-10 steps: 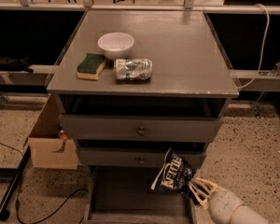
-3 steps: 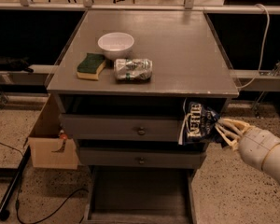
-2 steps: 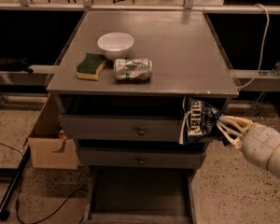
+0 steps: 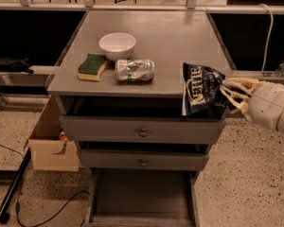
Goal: Pick blue chip bag from bottom drawer and place on counter
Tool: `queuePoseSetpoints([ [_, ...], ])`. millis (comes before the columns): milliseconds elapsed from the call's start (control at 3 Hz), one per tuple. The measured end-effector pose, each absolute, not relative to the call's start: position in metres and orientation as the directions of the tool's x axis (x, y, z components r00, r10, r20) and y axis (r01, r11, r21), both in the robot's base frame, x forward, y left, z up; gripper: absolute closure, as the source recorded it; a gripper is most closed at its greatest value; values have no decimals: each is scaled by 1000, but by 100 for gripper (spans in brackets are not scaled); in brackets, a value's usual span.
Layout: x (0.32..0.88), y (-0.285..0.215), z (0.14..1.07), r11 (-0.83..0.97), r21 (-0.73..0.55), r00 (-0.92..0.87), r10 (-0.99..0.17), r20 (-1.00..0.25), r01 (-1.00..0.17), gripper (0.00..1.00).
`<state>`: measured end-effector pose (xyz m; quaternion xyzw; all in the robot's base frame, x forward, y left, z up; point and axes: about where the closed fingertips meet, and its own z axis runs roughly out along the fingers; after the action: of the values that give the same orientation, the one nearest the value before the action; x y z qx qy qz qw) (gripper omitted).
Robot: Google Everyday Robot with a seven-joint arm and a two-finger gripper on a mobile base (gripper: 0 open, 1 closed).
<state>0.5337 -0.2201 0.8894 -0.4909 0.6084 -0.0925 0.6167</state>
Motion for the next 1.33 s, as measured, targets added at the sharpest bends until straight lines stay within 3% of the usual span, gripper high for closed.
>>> queuePoseSetpoints([
  [333,534,-220,889,501,-718,243,-711,-660,-483,100],
  [1333,634,-217,946,434,-783,291,-757,-585,-446,100],
])
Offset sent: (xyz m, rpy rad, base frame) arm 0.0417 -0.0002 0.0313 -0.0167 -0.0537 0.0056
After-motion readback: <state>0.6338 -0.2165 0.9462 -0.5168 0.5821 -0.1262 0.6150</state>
